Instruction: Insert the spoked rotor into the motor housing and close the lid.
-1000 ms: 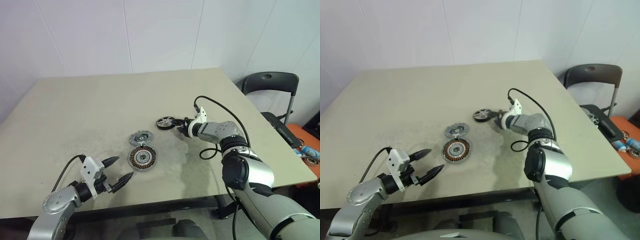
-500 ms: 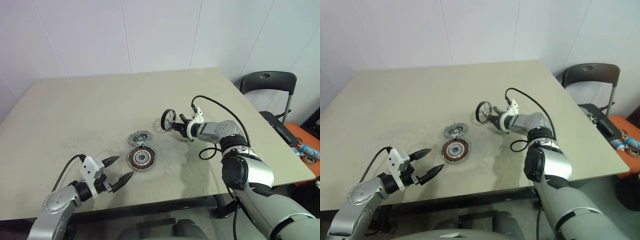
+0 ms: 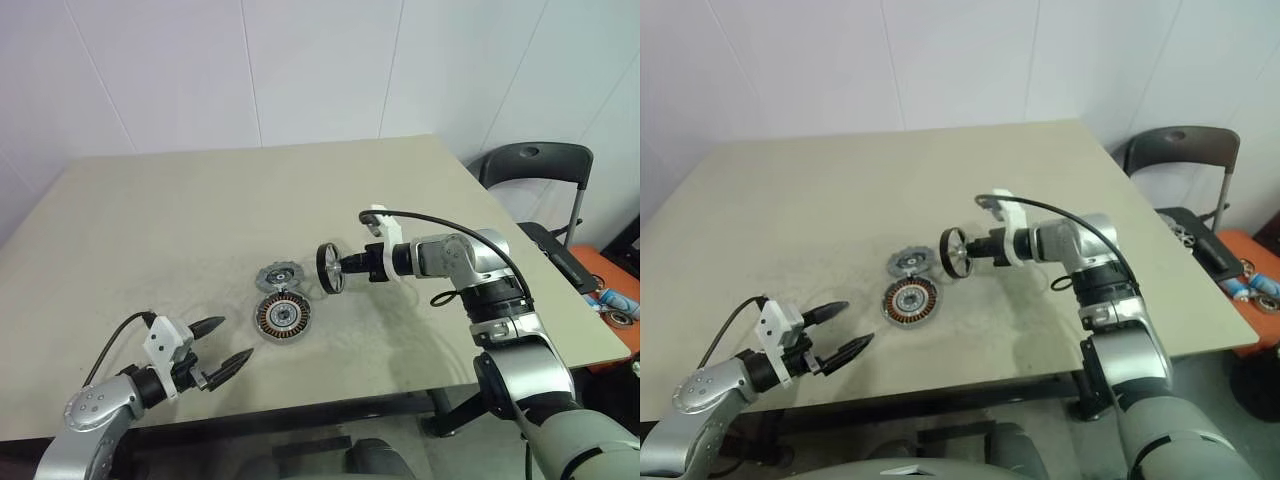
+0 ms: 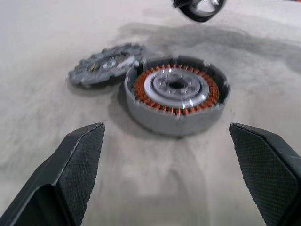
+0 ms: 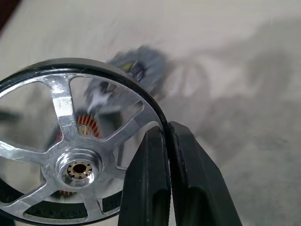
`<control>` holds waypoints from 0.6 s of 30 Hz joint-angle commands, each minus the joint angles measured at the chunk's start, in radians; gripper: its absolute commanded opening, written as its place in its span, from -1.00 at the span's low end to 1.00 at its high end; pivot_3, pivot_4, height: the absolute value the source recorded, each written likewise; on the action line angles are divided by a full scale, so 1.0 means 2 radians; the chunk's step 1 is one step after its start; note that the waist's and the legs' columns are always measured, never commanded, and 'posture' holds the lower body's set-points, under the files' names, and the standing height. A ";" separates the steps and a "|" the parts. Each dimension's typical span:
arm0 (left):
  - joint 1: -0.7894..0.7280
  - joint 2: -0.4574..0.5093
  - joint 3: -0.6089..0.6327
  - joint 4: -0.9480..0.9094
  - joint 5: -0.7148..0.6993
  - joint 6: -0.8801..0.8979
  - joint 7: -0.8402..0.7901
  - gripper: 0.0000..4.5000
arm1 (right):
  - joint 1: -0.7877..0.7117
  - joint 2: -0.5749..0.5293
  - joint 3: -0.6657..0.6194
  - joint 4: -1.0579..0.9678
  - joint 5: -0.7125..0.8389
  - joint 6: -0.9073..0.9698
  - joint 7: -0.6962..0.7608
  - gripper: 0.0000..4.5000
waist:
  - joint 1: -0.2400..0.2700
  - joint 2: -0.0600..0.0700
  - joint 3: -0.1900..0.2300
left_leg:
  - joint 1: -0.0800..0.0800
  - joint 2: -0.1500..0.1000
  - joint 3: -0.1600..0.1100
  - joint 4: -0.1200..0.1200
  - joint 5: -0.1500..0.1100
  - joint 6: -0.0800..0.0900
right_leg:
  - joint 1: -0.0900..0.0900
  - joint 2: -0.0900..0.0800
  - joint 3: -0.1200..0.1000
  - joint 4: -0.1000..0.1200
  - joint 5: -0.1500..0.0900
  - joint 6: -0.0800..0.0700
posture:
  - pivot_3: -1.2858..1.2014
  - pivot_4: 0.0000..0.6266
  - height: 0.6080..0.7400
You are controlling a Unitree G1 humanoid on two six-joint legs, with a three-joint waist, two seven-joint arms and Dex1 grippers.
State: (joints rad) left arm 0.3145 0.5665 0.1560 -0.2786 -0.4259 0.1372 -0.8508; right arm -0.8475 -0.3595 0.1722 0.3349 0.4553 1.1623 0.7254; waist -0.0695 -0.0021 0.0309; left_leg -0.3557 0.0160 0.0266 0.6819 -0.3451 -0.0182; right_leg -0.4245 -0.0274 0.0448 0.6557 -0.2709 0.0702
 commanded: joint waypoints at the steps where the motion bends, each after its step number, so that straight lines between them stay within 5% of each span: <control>1: 0.001 0.007 0.016 -0.017 -0.008 -0.007 -0.006 1.00 | -0.002 0.000 0.034 -0.057 -0.008 -0.029 0.026 -1.00 | 0.000 0.000 0.000 | 0.000 0.000 0.000 0.000 0.000 0.000 | 0.000 0.000 0.000 0.000 0.000 0.000 | 0.03 -1.00 1.00; 18: 0.005 0.000 0.008 -0.023 0.002 -0.010 -0.004 1.00 | -0.025 0.042 0.109 -0.073 -0.065 -0.064 0.026 -1.00 | 0.000 0.000 0.000 | 0.000 0.000 0.000 0.000 0.000 0.000 | 0.000 0.000 0.000 0.000 0.000 0.000 | 0.03 -1.00 1.00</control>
State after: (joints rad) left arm 0.3350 0.5652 0.1711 -0.2900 -0.4240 0.1365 -0.8637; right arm -0.8582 -0.2824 0.3980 0.2008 0.3366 1.0607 0.7804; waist -0.0691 -0.0023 0.0308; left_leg -0.3557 0.0158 0.0263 0.6825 -0.3451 -0.0183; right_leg -0.4246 -0.0282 0.0444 0.6560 -0.2709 0.0701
